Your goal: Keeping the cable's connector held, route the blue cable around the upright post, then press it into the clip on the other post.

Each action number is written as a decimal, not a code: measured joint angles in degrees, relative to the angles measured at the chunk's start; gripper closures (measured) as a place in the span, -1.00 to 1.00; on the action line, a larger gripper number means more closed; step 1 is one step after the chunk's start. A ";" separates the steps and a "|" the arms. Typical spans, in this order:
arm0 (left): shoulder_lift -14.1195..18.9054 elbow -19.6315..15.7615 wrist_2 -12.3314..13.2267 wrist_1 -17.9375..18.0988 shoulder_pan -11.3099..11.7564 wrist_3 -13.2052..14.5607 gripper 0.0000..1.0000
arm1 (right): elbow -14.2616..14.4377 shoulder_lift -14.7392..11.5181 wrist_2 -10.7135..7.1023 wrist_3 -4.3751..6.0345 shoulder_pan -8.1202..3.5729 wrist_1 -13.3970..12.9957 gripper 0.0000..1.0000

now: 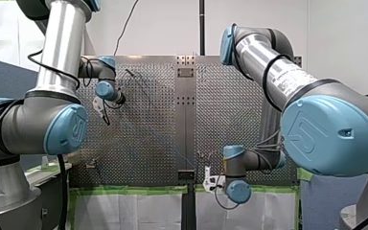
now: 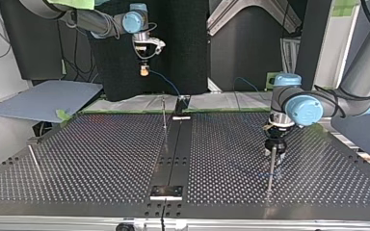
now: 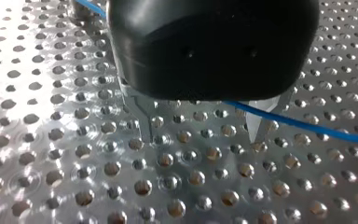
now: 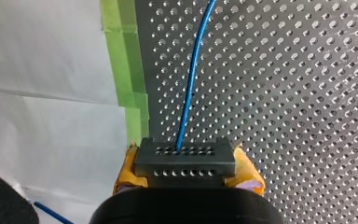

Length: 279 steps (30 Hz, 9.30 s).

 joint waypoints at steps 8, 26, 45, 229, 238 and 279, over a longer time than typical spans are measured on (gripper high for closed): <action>0.00 -0.02 -1.18 -1.52 -0.51 -1.77 -0.97 | 4.15 -0.10 0.02 -0.10 0.13 -2.24 1.00; 0.01 -0.04 -1.40 -3.27 -0.92 -7.71 -0.97 | 5.00 -0.20 -2.11 0.25 -0.86 -6.75 1.00; 0.05 -2.78 -4.37 -8.13 0.97 -18.93 -0.97 | 4.98 -0.20 -4.01 0.41 -1.19 -7.41 1.00; 23.76 0.82 -11.12 -29.36 -7.20 32.56 -0.97 | 3.44 -0.15 -6.77 1.73 -1.05 -7.05 1.00; 23.79 0.82 -11.24 -29.26 -7.21 32.52 -0.97 | 3.41 -0.14 -6.83 1.70 -0.99 -7.03 1.00; 8.70 8.12 -18.26 -21.01 -20.31 43.10 -0.97 | 3.40 -0.12 -7.44 1.68 -0.92 -6.88 1.00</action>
